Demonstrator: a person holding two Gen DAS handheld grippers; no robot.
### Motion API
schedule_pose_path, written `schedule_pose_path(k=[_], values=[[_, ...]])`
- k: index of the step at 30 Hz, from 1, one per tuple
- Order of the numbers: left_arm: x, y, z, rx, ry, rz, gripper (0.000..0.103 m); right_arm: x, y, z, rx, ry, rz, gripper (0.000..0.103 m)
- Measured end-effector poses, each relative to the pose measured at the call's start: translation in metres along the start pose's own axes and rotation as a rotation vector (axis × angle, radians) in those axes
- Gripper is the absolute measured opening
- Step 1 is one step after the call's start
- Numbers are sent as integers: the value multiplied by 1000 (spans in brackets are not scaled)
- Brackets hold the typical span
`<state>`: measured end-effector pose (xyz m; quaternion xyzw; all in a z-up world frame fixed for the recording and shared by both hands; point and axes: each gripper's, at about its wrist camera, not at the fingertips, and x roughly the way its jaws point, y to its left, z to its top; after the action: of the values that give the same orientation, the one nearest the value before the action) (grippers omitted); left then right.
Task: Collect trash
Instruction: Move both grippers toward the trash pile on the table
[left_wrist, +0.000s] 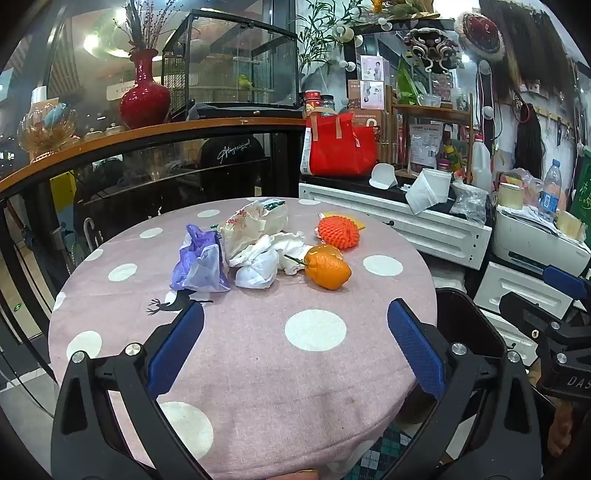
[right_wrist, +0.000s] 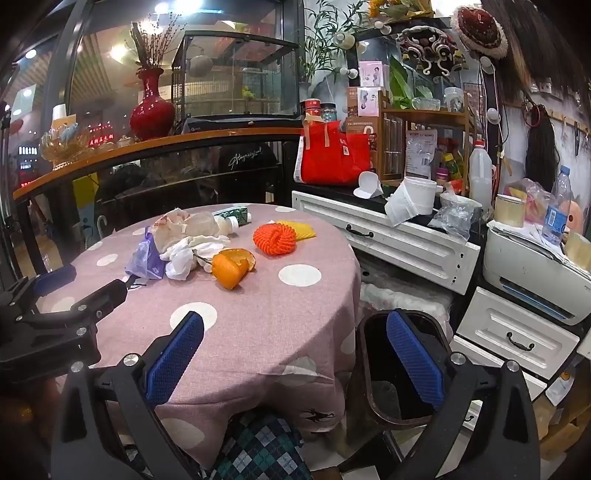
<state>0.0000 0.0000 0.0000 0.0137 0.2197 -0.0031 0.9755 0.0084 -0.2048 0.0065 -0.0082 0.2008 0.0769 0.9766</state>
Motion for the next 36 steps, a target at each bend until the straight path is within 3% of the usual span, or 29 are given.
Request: schedule_pose_path(k=[36], values=[[3,2,-2,-5,-40,0,98,3,0,-2,3,7,3,97]])
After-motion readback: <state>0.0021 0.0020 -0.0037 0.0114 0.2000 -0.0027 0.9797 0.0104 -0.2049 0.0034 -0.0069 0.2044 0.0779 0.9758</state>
